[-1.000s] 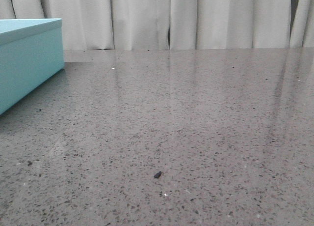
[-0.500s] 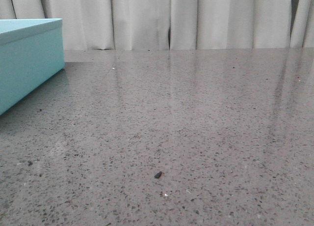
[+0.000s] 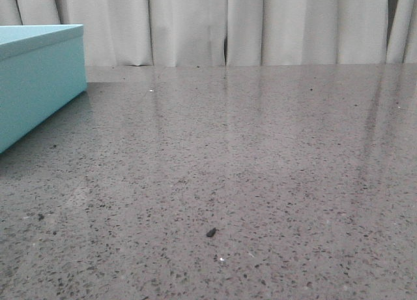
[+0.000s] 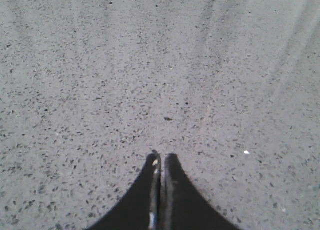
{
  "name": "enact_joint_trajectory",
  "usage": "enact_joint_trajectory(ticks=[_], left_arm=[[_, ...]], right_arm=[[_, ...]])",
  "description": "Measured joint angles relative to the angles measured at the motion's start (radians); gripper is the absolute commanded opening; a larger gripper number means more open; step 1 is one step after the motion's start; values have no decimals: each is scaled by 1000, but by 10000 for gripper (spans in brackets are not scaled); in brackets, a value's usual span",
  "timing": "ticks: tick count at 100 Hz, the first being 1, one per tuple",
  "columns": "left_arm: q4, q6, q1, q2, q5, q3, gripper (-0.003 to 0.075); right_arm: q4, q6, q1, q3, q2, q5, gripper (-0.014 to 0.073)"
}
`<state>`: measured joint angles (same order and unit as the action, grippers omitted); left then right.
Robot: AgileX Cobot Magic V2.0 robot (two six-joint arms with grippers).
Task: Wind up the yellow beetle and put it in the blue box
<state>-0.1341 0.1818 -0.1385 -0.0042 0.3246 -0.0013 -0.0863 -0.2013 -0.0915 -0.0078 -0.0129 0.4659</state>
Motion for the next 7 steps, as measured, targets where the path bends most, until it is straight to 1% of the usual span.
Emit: enact_joint_trajectory(ticks=[7], left_arm=[[0, 0, 0, 0, 0, 0, -19]], right_arm=[[0, 0, 0, 0, 0, 0, -49]])
